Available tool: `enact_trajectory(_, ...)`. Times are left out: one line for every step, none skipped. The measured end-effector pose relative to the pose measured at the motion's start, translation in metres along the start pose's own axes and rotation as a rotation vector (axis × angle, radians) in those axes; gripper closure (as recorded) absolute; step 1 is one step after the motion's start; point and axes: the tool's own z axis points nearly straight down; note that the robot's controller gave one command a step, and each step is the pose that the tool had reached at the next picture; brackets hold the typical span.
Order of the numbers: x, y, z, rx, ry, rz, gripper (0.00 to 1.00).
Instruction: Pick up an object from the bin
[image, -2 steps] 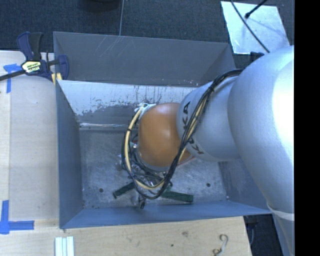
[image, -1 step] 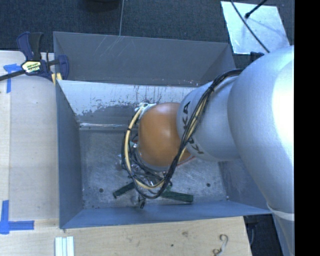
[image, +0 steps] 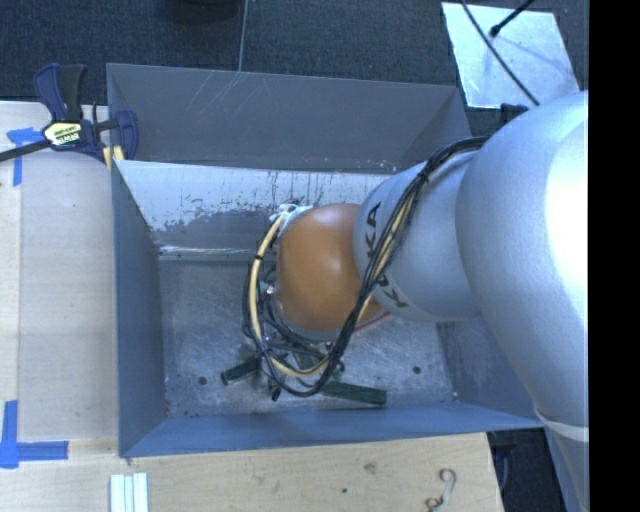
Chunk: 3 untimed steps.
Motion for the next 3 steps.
enact_trajectory(-0.001,0.0,-0.004,0.0,0.0,0.003,1.0)
enact_trajectory(-0.001,0.0,-0.036,0.0,-0.001,0.006,1.0)
enact_trajectory(-0.004,-0.001,-0.116,0.001,-0.008,0.008,1.0)
